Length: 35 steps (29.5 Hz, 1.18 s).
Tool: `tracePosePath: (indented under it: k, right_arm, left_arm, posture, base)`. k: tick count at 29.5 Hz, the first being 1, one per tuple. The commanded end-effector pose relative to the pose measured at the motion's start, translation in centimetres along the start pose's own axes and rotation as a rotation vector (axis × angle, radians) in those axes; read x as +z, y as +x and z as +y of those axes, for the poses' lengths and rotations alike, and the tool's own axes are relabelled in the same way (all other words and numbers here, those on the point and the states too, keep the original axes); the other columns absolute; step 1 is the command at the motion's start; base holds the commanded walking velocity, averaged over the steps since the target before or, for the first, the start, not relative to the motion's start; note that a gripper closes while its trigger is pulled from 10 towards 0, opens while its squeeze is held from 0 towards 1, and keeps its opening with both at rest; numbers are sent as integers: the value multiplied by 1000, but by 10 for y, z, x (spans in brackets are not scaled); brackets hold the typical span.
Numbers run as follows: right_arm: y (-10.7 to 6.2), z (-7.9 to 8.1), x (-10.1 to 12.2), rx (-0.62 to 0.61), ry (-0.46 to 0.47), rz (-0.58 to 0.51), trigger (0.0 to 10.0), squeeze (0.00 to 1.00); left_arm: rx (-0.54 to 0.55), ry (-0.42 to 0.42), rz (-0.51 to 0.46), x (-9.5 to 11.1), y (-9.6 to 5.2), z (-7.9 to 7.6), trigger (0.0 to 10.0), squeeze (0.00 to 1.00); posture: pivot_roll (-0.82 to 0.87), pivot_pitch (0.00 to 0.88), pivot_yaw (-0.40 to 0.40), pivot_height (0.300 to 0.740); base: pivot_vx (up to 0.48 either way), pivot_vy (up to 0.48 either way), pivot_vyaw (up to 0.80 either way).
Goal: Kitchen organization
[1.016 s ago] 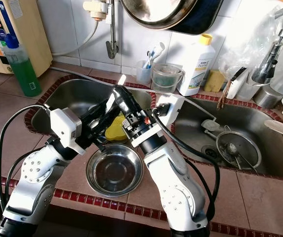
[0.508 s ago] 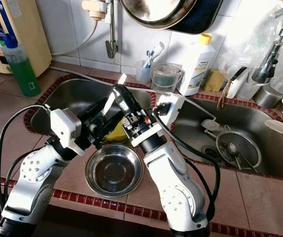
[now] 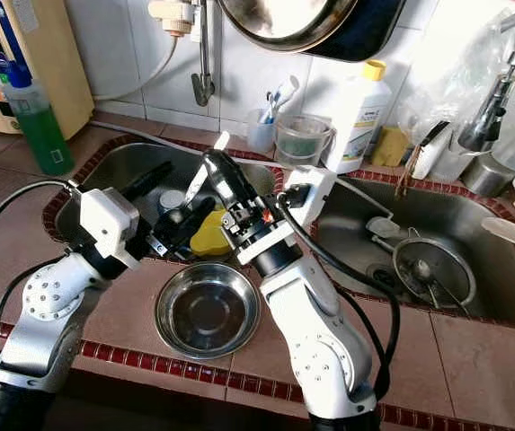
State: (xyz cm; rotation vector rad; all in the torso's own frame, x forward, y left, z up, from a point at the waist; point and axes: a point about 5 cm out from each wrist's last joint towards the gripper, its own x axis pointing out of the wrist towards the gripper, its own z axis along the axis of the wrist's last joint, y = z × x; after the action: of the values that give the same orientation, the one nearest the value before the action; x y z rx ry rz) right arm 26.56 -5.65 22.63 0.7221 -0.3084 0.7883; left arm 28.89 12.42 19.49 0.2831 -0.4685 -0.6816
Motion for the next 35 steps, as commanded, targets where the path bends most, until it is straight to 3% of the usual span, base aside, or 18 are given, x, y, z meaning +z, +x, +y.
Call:
tracePosePath:
  k: [1,8,10,12,13,19,24,28,31,35]
  right_arm:
    - [4,3,12,8,5,-85,0,0]
    - [4,-1,15,-3,-23,-92,0,0]
    - [5,-7,19,-34,-64,-103,3216,0]
    - [5,-10,21,-49,-74,-109,3216,0]
    - [5,-13,23,-62,-91,-116,9804,0]
    - [8,-25,35,-118,-153,-156,10000,0]
    - [7,-37,40,-185,-240,-167,10000,0]
    - [5,-51,43,-277,-345,-161,10000,0]
    - [4,-68,44,-390,-500,-101,10000,0]
    - [5,-81,45,-479,-600,-59,10000,0]
  left_arm:
    - [0,30,58,-9,-3,3,10000,1000]
    - [15,95,102,-14,-5,10,10000,1000]
    - [34,138,139,-18,-7,13,10000,1000]
    - [35,150,151,-20,-8,13,10000,1000]
    - [34,164,170,-22,-9,14,10000,0]
    - [-7,183,198,-24,-12,12,10000,0]
    - [43,173,205,-22,-12,19,10000,0]
    - [129,106,185,-16,-12,31,10000,0]
    - [236,23,183,-14,-10,43,10000,0]
    - [329,-43,188,-13,-6,51,10000,0]
  posture:
    - [-167,26,-56,740]
    - [-166,21,-61,740]
    - [-165,18,-63,740]
    - [-165,17,-63,740]
    - [-166,16,-64,740]
    - [-166,10,-65,740]
    - [-161,8,-66,740]
    - [-158,11,-66,740]
    - [-159,15,-63,740]
    - [-159,18,-61,740]
  base:
    - [0,0,0]
    - [0,0,0]
    - [0,0,0]
    - [0,0,0]
    - [0,0,0]
    - [0,0,0]
    - [0,0,0]
    - [0,0,0]
    - [0,0,0]
    - [0,0,0]
